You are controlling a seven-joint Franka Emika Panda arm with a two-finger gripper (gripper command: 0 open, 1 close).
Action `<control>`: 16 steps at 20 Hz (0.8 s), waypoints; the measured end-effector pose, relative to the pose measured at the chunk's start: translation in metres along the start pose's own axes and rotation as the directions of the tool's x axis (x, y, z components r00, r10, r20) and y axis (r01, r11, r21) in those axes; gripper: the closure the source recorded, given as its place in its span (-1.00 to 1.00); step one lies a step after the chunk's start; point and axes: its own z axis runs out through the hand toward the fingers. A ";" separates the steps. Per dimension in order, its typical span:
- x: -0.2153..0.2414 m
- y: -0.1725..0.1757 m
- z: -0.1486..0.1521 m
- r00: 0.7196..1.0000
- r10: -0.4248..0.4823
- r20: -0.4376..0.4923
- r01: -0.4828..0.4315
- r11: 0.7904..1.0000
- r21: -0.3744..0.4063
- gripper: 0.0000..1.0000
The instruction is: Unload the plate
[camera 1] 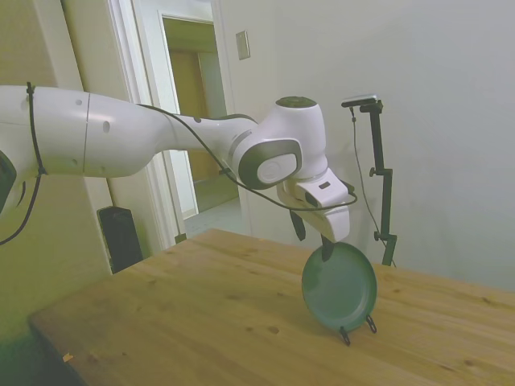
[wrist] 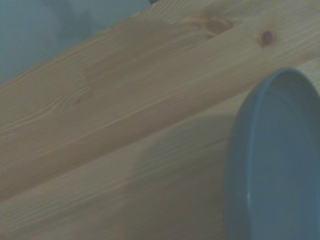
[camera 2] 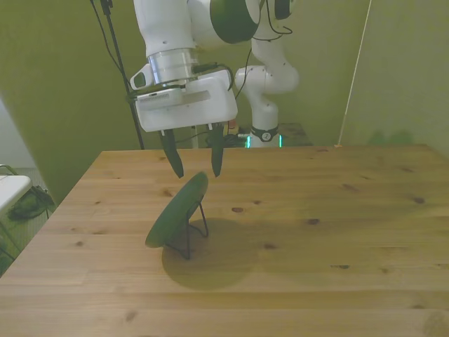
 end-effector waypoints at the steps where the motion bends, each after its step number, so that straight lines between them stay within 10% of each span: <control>1: -0.002 0.001 0.002 1.000 -0.012 0.010 0.012 1.000 0.008 -1.00; 2: -0.002 0.004 0.003 0.999 -0.025 0.020 0.025 1.000 0.015 1.00; 16: 0.014 0.019 0.021 0.996 -0.050 0.075 0.046 0.997 0.057 1.00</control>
